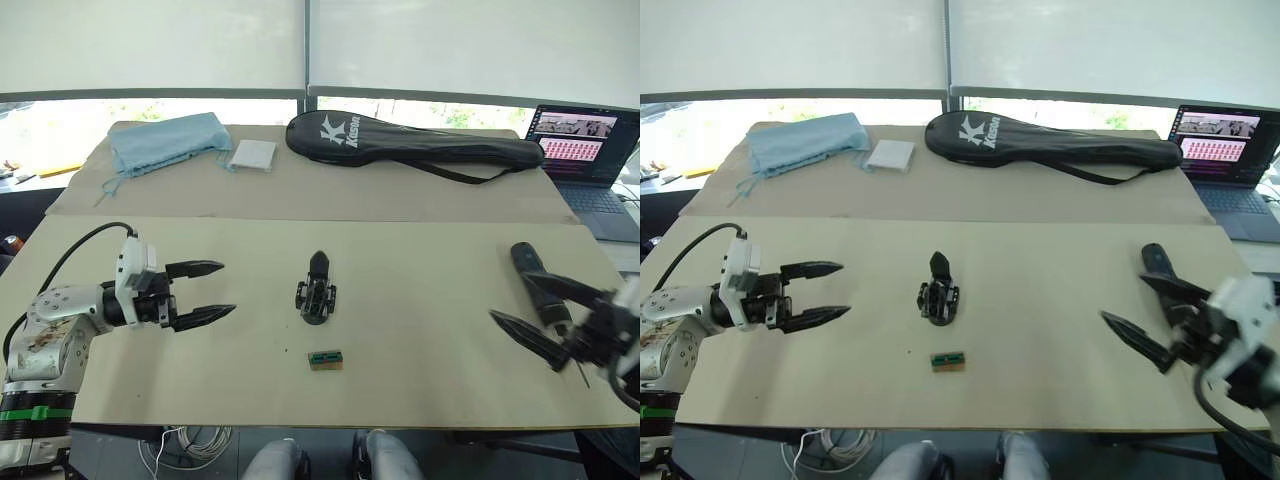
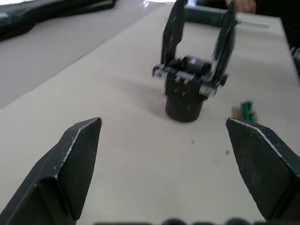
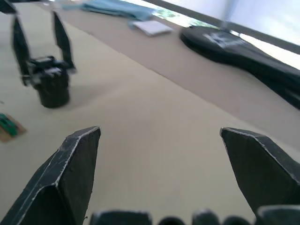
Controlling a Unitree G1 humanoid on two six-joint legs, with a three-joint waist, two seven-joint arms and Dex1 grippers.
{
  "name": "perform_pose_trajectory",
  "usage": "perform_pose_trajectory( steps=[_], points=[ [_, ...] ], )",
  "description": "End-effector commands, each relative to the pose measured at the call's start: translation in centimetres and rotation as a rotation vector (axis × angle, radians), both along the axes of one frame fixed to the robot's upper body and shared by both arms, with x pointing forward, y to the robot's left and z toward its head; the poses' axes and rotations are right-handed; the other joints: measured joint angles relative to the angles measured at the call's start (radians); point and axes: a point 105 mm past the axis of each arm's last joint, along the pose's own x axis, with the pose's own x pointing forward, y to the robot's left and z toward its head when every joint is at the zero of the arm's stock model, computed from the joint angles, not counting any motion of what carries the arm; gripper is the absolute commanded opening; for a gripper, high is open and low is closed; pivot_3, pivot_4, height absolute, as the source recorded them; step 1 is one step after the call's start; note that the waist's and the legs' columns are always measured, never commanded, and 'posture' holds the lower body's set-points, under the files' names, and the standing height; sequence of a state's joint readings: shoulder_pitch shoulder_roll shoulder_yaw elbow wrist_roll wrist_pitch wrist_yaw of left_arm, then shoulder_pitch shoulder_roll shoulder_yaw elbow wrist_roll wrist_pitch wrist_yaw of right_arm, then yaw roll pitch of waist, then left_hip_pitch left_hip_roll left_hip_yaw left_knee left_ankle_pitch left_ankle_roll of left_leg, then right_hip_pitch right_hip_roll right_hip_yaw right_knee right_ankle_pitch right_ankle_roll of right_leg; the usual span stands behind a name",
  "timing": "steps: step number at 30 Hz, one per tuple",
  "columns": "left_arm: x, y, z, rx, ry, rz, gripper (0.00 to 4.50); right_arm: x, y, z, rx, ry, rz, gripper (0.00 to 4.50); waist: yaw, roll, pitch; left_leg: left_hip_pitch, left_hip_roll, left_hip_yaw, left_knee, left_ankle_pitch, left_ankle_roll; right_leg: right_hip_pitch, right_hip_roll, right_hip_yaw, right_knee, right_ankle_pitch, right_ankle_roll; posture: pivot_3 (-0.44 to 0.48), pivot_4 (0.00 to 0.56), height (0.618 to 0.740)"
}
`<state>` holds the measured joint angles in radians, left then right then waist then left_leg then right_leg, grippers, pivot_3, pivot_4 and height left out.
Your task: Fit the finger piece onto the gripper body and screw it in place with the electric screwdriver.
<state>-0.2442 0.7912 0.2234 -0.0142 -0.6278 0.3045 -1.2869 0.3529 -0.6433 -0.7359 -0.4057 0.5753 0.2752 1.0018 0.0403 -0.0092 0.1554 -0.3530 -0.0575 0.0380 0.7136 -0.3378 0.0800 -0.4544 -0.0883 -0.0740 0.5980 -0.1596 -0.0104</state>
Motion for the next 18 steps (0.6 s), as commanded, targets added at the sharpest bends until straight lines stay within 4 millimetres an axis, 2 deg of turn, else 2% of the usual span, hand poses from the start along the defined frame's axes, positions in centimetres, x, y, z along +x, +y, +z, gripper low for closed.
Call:
perform_pose_trajectory(
  steps=[1, 4, 9, 14, 18],
  points=[
    [-0.2, -0.9, 3.0, -0.081, -0.049, 0.010, 4.46, -2.2, -2.4, 0.1, -0.018, -0.034, -0.113, 4.50, -0.002, 0.001, 0.000, 0.000, 0.000, 0.000, 0.000, 0.000, 0.000, 0.000, 0.000, 0.001, 0.000, 0.000, 0.000, 0.000, 0.150, 0.740],
    [-0.4, -2.1, 4.4, -0.124, -0.061, -0.017, 4.46, -3.8, -4.2, -1.2, 0.051, 0.000, -0.246, 4.50, -0.008, 0.001, 0.000, 0.001, 0.000, 0.001, 0.000, 0.000, -0.001, 0.001, 0.001, 0.003, 0.000, 0.000, 0.000, 0.000, 0.150, 0.740],
    [-0.2, -3.0, 5.5, -0.159, -0.077, -0.029, 4.46, -3.3, -5.0, -1.3, 0.065, 0.011, -0.303, 4.50, -0.031, 0.002, 0.000, 0.006, 0.000, 0.002, -0.001, 0.000, -0.004, 0.004, 0.004, 0.006, 0.000, 0.000, 0.000, 0.000, 0.150, 0.740],
    [-0.5, -4.1, 7.2, -0.221, -0.137, -0.073, 4.46, 0.7, -6.2, -0.3, 0.053, 0.129, -0.349, 4.50, -0.032, 0.003, 0.000, 0.011, 0.001, 0.002, -0.002, 0.001, -0.005, 0.009, 0.005, 0.008, -0.001, -0.001, 0.000, 0.000, 0.150, 0.740],
    [-0.9, -4.9, 7.4, -0.224, -0.141, -0.126, 4.46, 3.5, -8.0, -1.1, 0.001, 0.346, -0.424, 4.50, -0.026, 0.003, 0.001, 0.014, 0.002, 0.002, -0.003, 0.001, -0.004, 0.013, 0.005, 0.007, -0.002, -0.001, -0.001, 0.000, 0.150, 0.740]
  ],
)
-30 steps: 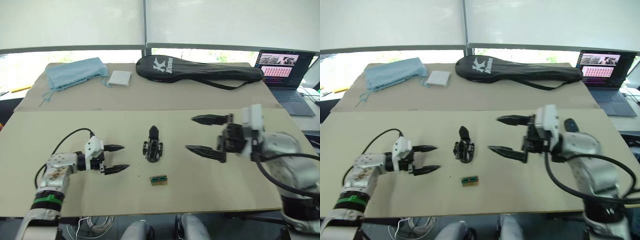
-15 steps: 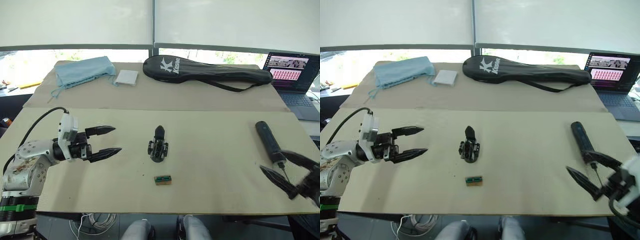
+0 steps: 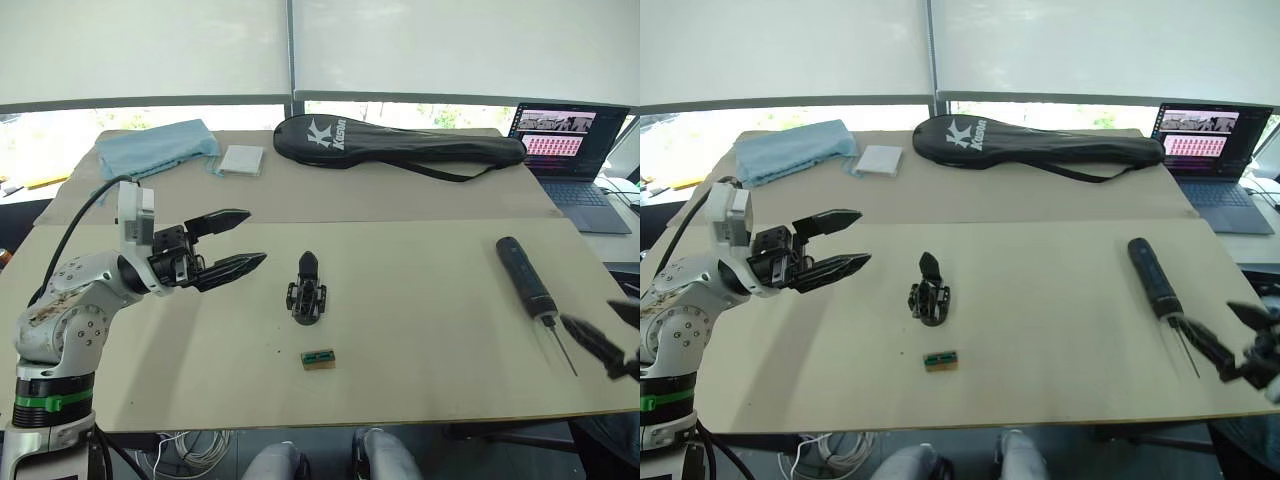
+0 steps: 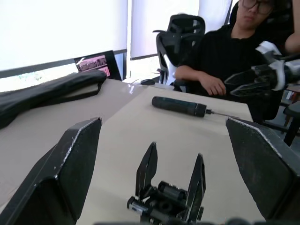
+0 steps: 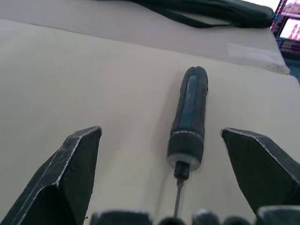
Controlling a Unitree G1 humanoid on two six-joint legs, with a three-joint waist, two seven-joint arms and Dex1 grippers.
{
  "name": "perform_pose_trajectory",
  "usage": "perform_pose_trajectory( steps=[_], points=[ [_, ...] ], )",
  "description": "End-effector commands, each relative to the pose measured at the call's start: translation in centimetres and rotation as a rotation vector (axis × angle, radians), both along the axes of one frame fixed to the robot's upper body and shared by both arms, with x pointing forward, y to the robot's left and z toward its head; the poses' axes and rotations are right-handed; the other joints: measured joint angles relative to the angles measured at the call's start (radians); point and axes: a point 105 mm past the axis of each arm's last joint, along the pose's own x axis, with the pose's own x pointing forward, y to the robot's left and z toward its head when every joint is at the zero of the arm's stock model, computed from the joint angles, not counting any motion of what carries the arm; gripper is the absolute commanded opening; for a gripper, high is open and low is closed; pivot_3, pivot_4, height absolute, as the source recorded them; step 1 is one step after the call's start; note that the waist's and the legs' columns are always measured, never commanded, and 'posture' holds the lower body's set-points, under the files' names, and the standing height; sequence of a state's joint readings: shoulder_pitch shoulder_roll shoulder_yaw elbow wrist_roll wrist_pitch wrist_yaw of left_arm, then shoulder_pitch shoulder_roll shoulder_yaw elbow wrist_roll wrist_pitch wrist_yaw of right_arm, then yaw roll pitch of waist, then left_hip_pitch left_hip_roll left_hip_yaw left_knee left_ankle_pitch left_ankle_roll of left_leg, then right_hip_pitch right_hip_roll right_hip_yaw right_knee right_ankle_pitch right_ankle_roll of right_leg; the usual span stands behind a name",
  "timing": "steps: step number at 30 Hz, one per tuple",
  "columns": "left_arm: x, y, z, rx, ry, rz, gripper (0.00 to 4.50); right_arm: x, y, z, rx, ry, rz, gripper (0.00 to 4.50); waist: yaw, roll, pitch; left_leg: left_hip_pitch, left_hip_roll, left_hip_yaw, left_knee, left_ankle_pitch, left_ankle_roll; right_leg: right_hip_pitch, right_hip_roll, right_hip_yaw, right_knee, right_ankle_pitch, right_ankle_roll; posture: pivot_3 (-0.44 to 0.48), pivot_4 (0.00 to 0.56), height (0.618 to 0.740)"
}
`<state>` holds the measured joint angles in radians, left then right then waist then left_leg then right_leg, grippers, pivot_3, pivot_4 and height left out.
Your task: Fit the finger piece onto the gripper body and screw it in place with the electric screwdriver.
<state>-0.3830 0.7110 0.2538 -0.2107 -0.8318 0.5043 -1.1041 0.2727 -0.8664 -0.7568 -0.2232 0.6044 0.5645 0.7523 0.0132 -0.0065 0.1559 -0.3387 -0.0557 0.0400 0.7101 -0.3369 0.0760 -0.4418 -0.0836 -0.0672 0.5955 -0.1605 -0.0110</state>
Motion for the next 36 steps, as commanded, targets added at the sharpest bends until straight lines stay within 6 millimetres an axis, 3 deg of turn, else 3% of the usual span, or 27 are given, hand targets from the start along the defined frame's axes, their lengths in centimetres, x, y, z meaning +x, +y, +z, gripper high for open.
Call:
perform_pose_trajectory(
  steps=[1, 4, 11, 18, 26, 29, 34, 36],
  points=[
    [-0.8, -0.8, 1.2, -0.007, -0.054, -0.054, 4.46, 1.6, -1.9, -1.7, 0.005, 0.216, -0.094, 4.50, 0.004, 0.000, 0.000, 0.001, 0.000, 0.000, 0.000, 0.001, 0.001, 0.001, 0.000, 0.000, 0.000, 0.000, 0.000, 0.000, 0.150, 0.740],
    [-1.1, -1.3, 1.3, -0.002, -0.062, -0.084, 4.46, 3.8, -2.9, -1.7, 0.009, 0.272, -0.113, 4.50, 0.007, 0.000, 0.000, 0.000, 0.000, 0.000, 0.001, 0.001, 0.002, 0.001, -0.001, -0.001, -0.001, 0.000, -0.001, 0.000, 0.150, 0.740],
    [-2.2, -2.6, 0.3, 0.065, -0.059, -0.187, 4.46, 8.0, -3.2, -3.0, 0.026, 0.409, -0.110, 4.50, 0.000, 0.000, 0.001, -0.001, 0.000, 0.000, 0.001, 0.001, 0.002, 0.001, 0.000, -0.001, -0.001, 0.000, 0.000, 0.000, 0.150, 0.740],
    [-2.6, -2.7, -0.1, 0.080, -0.055, -0.194, 4.46, 9.3, -4.0, -4.4, -0.006, 0.498, -0.116, 4.50, -0.002, 0.000, 0.001, -0.002, 0.000, 0.000, 0.002, 0.001, 0.002, 0.001, -0.001, -0.002, -0.002, 0.000, 0.000, 0.000, 0.150, 0.740],
    [-2.8, -2.5, -0.5, 0.087, -0.051, -0.183, 4.46, 10.0, -2.2, -5.2, 0.032, 0.564, -0.010, 4.50, -0.004, 0.001, 0.001, -0.002, 0.000, 0.000, 0.002, 0.001, 0.002, 0.001, -0.001, -0.002, -0.001, 0.000, 0.000, 0.000, 0.150, 0.740],
    [-2.8, -2.7, -0.6, 0.091, -0.050, -0.190, 4.50, 10.6, -2.4, -4.9, -0.009, 0.505, -0.009, 3.71, -0.005, 0.001, 0.001, -0.002, 0.000, 0.000, 0.002, 0.001, 0.002, 0.001, -0.001, -0.002, -0.001, 0.000, 0.000, 0.000, 0.150, 0.740],
    [-2.8, -2.6, -0.7, 0.101, -0.049, -0.194, 4.50, 10.9, -2.3, -3.4, 0.005, 0.426, 0.020, 2.02, -0.005, 0.002, 0.002, -0.001, 0.000, 0.000, 0.002, 0.001, 0.001, 0.001, -0.001, -0.003, -0.001, 0.000, 0.000, 0.000, 0.150, 0.740],
    [-2.8, -2.4, -0.8, 0.103, -0.048, -0.193, 4.50, 10.9, -2.0, -2.4, 0.007, 0.383, 0.052, 1.95, -0.004, 0.004, 0.003, -0.002, 0.000, 0.000, 0.002, 0.001, 0.000, 0.001, -0.001, -0.003, -0.001, 0.000, 0.000, 0.000, 0.150, 0.740]
  ],
)
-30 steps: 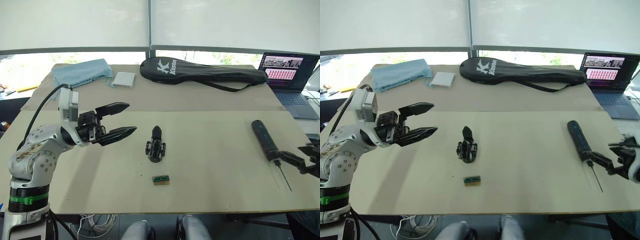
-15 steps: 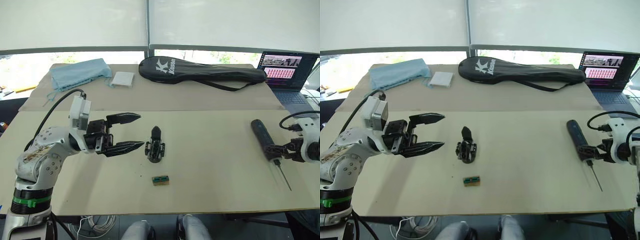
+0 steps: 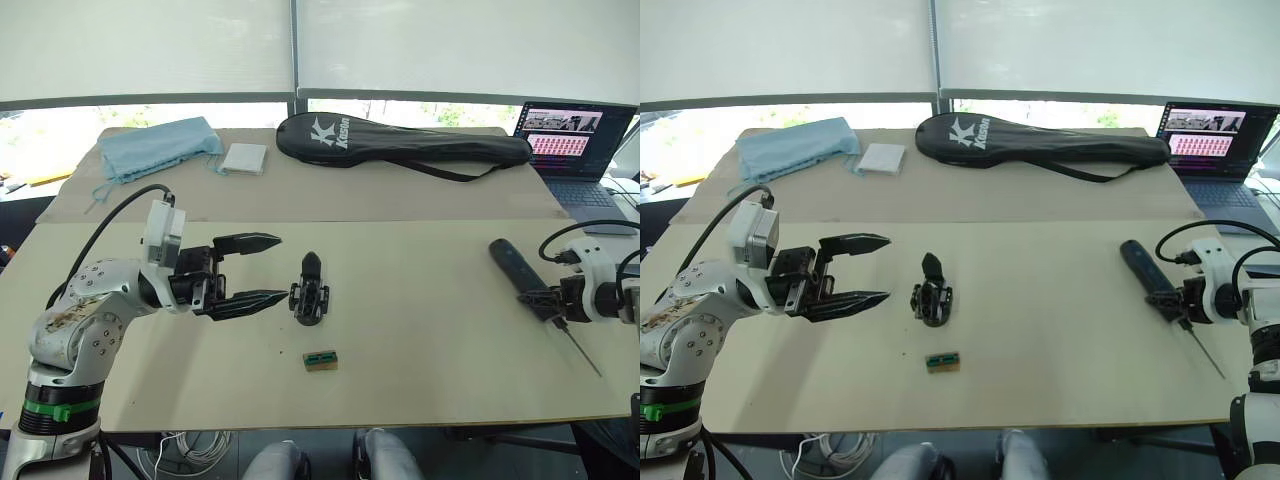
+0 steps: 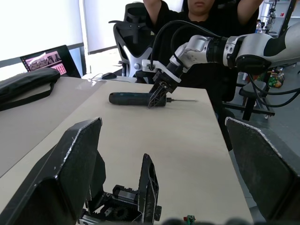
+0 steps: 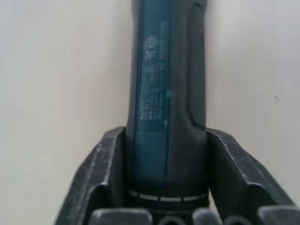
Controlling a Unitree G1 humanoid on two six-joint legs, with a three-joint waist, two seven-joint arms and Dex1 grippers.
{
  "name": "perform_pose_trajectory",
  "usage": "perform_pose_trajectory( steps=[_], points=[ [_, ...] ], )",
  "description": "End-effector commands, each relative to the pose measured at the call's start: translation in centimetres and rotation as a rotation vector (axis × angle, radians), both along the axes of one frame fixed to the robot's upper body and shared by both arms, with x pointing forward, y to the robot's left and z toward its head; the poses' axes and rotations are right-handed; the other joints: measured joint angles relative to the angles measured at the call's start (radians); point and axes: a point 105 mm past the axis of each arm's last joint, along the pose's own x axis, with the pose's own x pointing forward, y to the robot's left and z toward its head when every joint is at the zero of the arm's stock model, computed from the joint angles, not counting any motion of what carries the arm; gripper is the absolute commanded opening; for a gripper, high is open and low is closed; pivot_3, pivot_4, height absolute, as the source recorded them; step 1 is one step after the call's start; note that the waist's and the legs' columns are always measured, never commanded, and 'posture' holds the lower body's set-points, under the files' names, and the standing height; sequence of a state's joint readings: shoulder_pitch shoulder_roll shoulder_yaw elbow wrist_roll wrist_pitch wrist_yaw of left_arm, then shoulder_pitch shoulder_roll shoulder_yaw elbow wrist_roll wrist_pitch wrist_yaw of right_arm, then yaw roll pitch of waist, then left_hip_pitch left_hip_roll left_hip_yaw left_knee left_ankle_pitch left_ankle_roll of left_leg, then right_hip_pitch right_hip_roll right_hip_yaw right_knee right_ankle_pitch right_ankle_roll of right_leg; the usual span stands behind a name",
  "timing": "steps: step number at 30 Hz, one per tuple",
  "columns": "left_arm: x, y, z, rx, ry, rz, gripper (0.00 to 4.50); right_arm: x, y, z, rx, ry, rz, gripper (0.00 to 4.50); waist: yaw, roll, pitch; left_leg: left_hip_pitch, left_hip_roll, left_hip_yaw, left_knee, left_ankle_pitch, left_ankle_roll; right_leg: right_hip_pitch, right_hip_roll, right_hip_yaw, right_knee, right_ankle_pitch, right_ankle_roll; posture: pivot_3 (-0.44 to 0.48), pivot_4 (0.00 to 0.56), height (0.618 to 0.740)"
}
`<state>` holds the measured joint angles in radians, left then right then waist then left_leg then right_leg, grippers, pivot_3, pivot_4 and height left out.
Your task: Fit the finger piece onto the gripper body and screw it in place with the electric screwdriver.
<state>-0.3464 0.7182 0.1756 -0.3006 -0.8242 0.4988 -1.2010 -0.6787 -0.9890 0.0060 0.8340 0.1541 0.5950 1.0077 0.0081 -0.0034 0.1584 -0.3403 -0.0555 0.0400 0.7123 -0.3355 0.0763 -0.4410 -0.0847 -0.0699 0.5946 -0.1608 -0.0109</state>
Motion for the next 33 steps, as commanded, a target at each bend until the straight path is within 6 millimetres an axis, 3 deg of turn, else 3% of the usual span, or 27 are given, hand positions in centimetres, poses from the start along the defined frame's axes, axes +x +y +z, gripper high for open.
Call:
perform_pose_trajectory(
  steps=[1, 4, 7, 11, 13, 22, 30, 33],
  points=[
    [-0.5, 0.1, 0.5, 0.017, -0.049, -0.013, 4.50, 0.5, 0.5, 4.2, 0.014, -0.159, 0.071, 1.95, 0.001, 0.002, 0.001, 0.000, 0.000, 0.000, 0.000, 0.000, 0.000, 0.000, 0.000, 0.000, 0.000, 0.000, 0.000, 0.000, 0.150, 0.740],
    [-0.7, 0.6, -0.1, 0.039, -0.035, -0.013, 4.50, 0.1, 3.3, 6.6, 0.026, -0.203, 0.173, 1.95, -0.002, 0.010, 0.006, 0.000, 0.000, 0.000, 0.000, 0.000, -0.001, -0.001, 0.000, 0.000, 0.000, 0.000, 0.000, 0.000, 0.150, 0.740],
    [-0.9, 1.0, -0.5, 0.047, -0.041, -0.004, 4.50, -1.0, 7.4, 7.7, 0.018, -0.203, 0.268, 1.95, -0.006, 0.013, 0.007, -0.001, 0.000, 0.000, -0.001, 0.001, -0.002, -0.002, 0.000, 0.000, 0.001, 0.000, 0.000, 0.000, 0.150, 0.740],
    [-0.9, 1.5, -1.1, 0.078, -0.042, 0.015, 4.50, -2.8, 11.4, 6.8, -0.073, -0.171, 0.366, 1.95, 0.000, 0.013, 0.007, -0.002, 0.002, 0.000, -0.001, 0.000, -0.006, -0.004, 0.000, -0.001, 0.002, 0.000, -0.001, 0.000, 0.150, 0.740],
    [-0.9, 1.7, -1.3, 0.075, -0.039, 0.024, 4.50, -3.3, 12.8, 5.4, -0.150, -0.159, 0.424, 1.95, 0.006, 0.013, 0.007, -0.003, 0.001, -0.001, -0.001, -0.001, -0.007, -0.004, 0.000, -0.001, 0.001, 0.000, 0.000, 0.000, 0.150, 0.740],
    [-0.9, 2.0, -1.5, 0.078, -0.048, 0.050, 4.50, -3.0, 13.9, 2.2, -0.140, -0.125, 0.402, 1.95, 0.008, 0.012, 0.008, -0.012, -0.002, -0.001, 0.002, 0.002, -0.002, -0.012, -0.001, -0.001, 0.001, 0.001, 0.002, 0.000, 0.150, 0.740],
    [-1.1, 2.3, -1.9, 0.091, -0.053, 0.075, 4.50, -3.0, 14.5, 1.0, -0.052, -0.082, 0.425, 1.95, 0.000, 0.012, 0.008, -0.012, -0.001, 0.000, 0.002, 0.002, -0.003, -0.012, 0.001, -0.001, 0.001, 0.002, 0.001, 0.000, 0.150, 0.740],
    [-1.2, 2.4, -2.0, 0.093, -0.049, 0.079, 4.50, -3.1, 14.3, 1.3, -0.077, -0.084, 0.443, 3.30, 0.001, 0.011, 0.008, -0.012, 0.000, 0.000, 0.002, 0.002, -0.003, -0.012, 0.002, -0.001, 0.001, 0.002, 0.001, 0.000, 0.150, 0.740]
  ],
)
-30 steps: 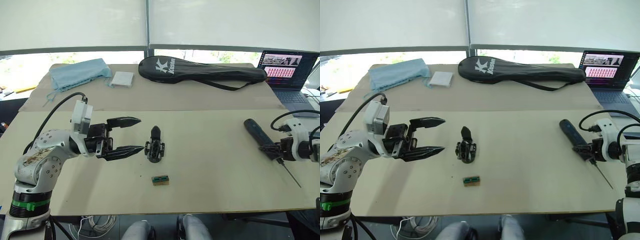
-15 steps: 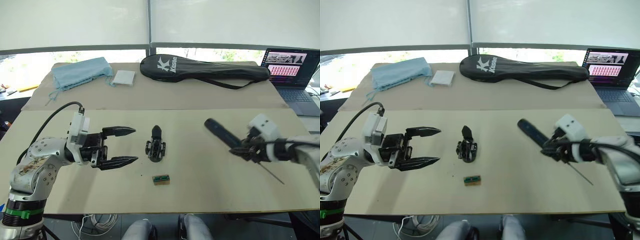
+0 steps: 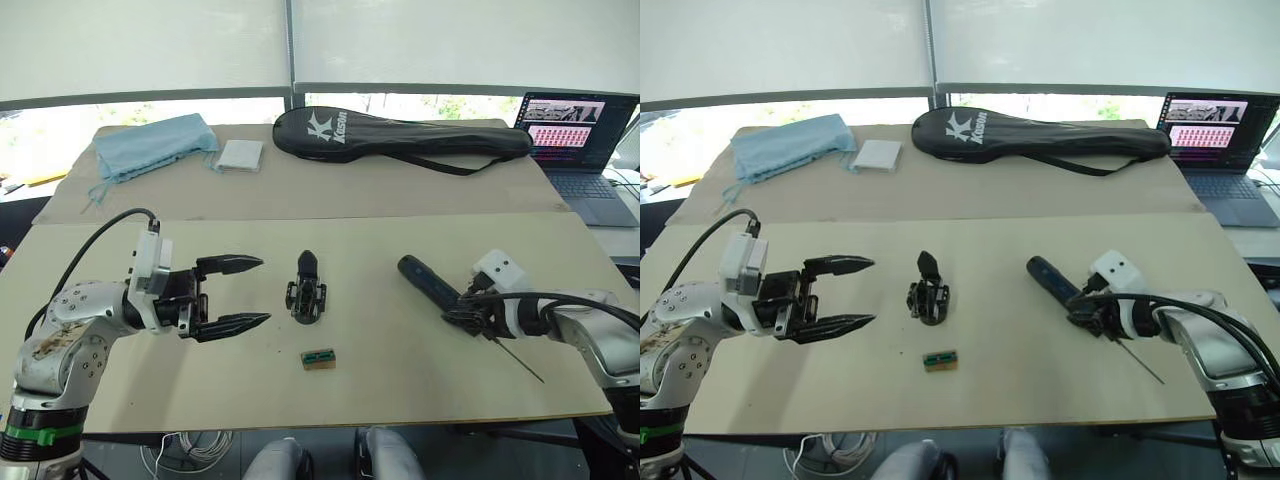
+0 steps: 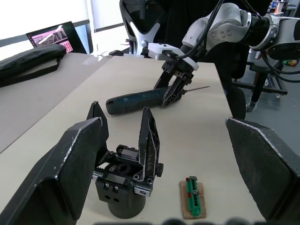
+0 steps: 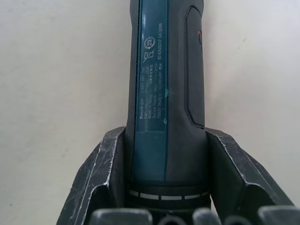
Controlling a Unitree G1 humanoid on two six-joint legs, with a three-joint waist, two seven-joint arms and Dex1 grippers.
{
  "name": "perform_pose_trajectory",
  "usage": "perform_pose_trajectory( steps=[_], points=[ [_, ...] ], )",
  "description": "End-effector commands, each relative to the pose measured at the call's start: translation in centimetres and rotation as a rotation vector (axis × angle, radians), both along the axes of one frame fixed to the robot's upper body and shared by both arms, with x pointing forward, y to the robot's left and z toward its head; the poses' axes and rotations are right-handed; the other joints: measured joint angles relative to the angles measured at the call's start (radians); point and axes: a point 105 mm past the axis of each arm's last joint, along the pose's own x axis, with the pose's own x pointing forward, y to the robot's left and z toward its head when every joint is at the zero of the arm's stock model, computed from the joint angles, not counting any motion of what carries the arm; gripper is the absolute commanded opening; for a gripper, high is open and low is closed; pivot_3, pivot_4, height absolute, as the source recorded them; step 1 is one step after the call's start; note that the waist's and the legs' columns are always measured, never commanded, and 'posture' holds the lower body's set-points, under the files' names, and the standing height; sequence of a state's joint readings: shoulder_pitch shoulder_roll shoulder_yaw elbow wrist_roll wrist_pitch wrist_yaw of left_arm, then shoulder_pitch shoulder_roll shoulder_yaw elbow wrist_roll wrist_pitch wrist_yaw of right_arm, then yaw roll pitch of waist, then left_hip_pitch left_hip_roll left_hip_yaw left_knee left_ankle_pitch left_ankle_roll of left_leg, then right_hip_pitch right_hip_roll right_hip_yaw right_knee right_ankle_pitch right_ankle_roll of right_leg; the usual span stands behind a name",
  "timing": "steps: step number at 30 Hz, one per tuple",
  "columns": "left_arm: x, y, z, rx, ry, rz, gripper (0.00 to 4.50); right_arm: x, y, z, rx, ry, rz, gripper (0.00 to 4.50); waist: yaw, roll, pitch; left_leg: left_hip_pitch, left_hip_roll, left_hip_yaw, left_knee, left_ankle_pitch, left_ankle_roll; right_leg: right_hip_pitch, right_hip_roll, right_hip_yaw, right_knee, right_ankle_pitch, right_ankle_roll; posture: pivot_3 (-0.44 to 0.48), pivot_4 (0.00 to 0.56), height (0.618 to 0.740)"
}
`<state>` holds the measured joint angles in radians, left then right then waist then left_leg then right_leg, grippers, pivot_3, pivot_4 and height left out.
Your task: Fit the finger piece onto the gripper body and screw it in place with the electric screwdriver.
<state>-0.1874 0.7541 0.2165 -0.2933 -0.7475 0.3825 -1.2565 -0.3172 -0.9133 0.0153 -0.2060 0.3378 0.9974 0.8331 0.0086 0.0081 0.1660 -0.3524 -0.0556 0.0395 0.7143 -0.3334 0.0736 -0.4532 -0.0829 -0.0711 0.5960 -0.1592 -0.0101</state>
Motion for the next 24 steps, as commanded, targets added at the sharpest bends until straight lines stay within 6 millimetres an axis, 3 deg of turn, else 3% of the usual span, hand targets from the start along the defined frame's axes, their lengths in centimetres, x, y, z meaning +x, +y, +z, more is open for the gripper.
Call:
perform_pose_trajectory(
  steps=[1, 3, 4, 6, 14, 19, 24],
  points=[
    [-0.4, 0.1, 0.8, 0.017, -0.052, 0.005, 4.50, 0.2, 0.2, 1.5, -0.010, -0.051, 0.047, 3.65, 0.001, 0.000, 0.000, 0.000, 0.000, 0.000, 0.000, 0.000, 0.000, 0.000, 0.000, 0.000, 0.000, 0.000, 0.000, 0.000, 0.150, 0.740],
    [-0.4, 0.2, 0.7, 0.017, -0.050, 0.008, 4.50, 0.3, 0.0, 2.2, -0.021, -0.059, 0.050, 4.43, 0.002, 0.000, 0.000, 0.000, 0.000, 0.000, 0.000, 0.000, 0.000, 0.000, 0.000, 0.000, 0.000, 0.000, 0.000, 0.000, 0.150, 0.740],
    [-0.4, 0.2, 0.7, 0.017, -0.050, 0.008, 4.50, 0.2, -0.1, 2.5, -0.031, -0.058, 0.055, 4.48, 0.003, 0.000, 0.000, 0.000, 0.000, 0.000, 0.000, 0.000, 0.000, 0.000, 0.000, 0.000, 0.000, 0.000, 0.000, 0.000, 0.150, 0.740],
    [-0.4, 0.2, 0.7, 0.015, -0.054, 0.010, 4.50, 0.3, 0.1, 3.7, -0.022, -0.086, 0.082, 4.48, 0.003, 0.000, 0.000, 0.000, -0.001, 0.000, 0.000, 0.000, 0.000, 0.000, 0.000, 0.000, 0.000, 0.000, 0.000, 0.000, 0.150, 0.740],
    [-0.7, 0.3, 0.2, 0.030, -0.046, -0.003, 4.50, -1.7, 0.4, 5.9, -0.156, 0.099, 0.149, 4.48, 0.001, -0.002, 0.000, -0.001, 0.001, 0.000, 0.000, 0.000, 0.000, -0.001, -0.001, 0.000, 0.000, 0.000, -0.001, 0.000, 0.150, 0.740],
    [-0.7, -0.3, -0.1, 0.027, -0.042, -0.020, 4.50, -2.1, 0.6, 6.1, -0.224, 0.233, 0.168, 4.48, 0.001, -0.003, 0.000, -0.001, 0.000, 0.000, 0.000, 0.000, 0.000, -0.002, -0.001, 0.001, 0.000, 0.000, -0.001, 0.000, 0.150, 0.740],
    [-1.1, -1.0, -0.2, 0.035, -0.055, -0.057, 4.50, -0.7, 0.5, 5.9, -0.284, 0.276, 0.126, 4.48, 0.002, -0.004, 0.000, -0.002, 0.000, 0.000, 0.001, 0.000, 0.001, -0.003, -0.002, 0.000, 0.000, 0.001, -0.001, 0.000, 0.150, 0.740]
  ],
)
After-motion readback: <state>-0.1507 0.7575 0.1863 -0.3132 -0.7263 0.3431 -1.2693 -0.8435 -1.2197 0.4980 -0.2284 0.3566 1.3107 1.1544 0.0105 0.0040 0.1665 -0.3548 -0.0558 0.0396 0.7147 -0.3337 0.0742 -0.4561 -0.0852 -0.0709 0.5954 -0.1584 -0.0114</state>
